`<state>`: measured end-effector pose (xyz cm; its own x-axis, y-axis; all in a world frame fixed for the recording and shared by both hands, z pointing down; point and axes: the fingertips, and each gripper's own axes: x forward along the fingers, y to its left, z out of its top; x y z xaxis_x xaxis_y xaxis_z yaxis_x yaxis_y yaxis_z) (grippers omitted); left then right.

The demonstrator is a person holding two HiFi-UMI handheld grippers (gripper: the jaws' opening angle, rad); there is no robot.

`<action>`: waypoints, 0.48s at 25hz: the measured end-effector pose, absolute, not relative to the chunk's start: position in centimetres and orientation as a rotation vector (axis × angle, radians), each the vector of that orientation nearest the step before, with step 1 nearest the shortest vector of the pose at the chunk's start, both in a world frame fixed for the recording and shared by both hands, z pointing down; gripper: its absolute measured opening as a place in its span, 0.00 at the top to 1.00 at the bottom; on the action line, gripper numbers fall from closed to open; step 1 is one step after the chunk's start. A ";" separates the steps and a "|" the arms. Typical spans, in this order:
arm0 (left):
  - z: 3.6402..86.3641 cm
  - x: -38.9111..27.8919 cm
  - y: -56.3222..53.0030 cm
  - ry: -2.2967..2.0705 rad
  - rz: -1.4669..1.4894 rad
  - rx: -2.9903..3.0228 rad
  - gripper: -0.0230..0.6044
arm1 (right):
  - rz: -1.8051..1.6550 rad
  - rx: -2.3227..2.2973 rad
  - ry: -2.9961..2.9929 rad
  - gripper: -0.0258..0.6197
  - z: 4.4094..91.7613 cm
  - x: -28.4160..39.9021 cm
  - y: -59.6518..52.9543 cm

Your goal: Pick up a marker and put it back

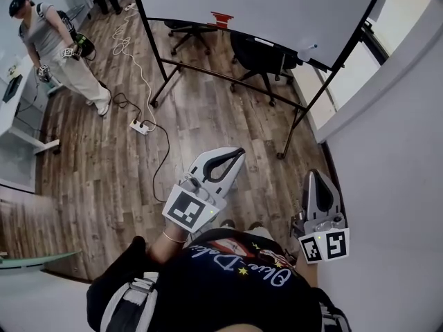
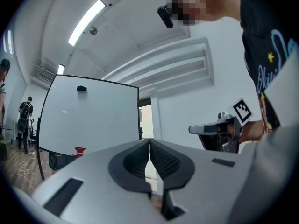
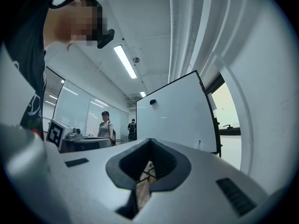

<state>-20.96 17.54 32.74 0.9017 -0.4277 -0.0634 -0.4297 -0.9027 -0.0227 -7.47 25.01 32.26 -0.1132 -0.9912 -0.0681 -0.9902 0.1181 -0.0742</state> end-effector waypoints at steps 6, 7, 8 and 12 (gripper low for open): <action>32.8 -21.6 17.2 0.681 0.109 -3.037 0.96 | -0.005 -2.055 2.276 0.96 31.9 -7.7 24.9; 32.8 -21.8 17.2 0.685 0.110 -3.036 0.96 | 0.000 -2.058 2.275 0.96 31.8 -7.7 24.8; 32.8 -21.9 17.2 0.690 0.110 -3.035 0.96 | 0.005 -2.059 2.276 0.96 31.7 -7.8 24.8; 33.1 -22.4 17.1 0.715 0.114 -3.032 0.96 | 0.030 -2.048 2.282 0.96 31.5 -7.9 24.5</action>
